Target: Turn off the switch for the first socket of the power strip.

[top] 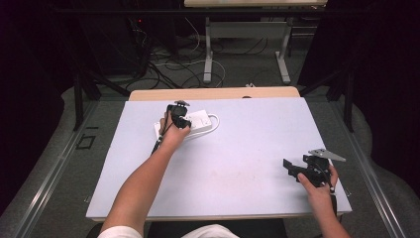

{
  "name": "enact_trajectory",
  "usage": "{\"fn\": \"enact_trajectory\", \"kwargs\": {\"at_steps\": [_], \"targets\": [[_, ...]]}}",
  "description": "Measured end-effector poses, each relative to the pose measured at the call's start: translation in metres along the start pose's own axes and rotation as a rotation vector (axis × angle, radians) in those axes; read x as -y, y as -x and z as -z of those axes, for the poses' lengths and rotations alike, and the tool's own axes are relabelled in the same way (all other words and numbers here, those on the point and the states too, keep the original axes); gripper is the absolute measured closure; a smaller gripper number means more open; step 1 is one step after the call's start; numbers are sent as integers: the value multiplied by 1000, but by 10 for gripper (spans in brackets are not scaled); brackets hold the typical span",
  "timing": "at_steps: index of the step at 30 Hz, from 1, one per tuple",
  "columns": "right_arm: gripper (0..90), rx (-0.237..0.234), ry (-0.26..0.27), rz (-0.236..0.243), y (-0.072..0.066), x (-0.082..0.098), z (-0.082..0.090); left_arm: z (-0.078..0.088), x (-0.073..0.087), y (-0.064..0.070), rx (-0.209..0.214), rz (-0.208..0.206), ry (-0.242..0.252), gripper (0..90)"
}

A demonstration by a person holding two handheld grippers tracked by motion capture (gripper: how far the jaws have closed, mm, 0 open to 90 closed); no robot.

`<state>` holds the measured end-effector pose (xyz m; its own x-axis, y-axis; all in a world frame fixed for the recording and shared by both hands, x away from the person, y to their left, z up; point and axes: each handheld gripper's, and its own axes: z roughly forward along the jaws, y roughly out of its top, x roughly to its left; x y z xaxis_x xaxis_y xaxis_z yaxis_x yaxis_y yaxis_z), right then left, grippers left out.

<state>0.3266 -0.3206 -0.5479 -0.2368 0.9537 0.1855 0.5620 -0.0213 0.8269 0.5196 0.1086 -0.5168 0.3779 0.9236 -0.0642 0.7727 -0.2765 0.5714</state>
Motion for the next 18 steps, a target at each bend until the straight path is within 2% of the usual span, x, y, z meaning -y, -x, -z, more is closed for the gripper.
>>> {"fn": "enact_trajectory", "kwargs": {"at_steps": [1, 4, 5, 11, 18], "targets": [[142, 5, 5, 6, 0, 0, -1, 1, 0, -1, 4, -18, 2, 774], [142, -1, 1, 9, 0, 0, 0, 3, 0, -1, 7, -10, 9, 739], [142, -1, 2, 9, 0, 0, 0, 3, 0, -1, 10, -25, 18, 727], [142, -3, -1, 15, 0, 0, -1, 6, 0, 0, 19, -36, 26, 660], [142, -1, -5, 14, -1, -1, 0, 8, 0, 3, 11, -54, 53, 515]]}}
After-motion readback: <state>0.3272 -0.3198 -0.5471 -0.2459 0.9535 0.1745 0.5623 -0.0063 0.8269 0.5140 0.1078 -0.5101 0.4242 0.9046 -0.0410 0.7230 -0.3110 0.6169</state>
